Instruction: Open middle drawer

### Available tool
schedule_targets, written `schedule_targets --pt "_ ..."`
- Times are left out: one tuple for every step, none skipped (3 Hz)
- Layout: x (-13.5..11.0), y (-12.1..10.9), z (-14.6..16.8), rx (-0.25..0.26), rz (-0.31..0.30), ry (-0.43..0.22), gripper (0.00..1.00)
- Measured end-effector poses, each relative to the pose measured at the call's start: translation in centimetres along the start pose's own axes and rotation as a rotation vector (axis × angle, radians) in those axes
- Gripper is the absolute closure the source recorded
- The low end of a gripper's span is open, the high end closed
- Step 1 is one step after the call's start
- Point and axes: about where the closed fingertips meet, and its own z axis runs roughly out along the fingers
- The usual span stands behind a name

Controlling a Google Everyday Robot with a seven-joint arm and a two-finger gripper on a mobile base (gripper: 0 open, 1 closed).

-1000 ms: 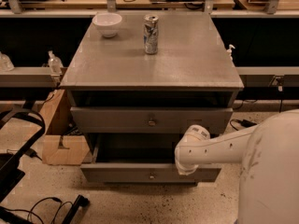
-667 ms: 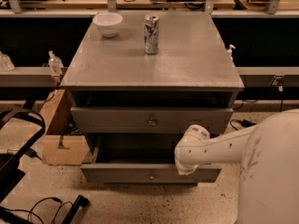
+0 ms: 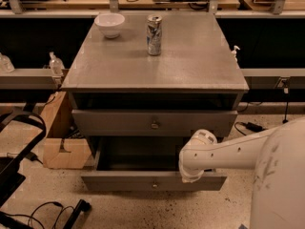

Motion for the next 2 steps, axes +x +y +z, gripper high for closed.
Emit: schedule_targets --pt "-0.54 1.48 -0.2 -0.039 -0.019 -0.035 1.0" --pt "-0.6 1.62 -0.16 -0.045 -0.021 -0.041 1.0"
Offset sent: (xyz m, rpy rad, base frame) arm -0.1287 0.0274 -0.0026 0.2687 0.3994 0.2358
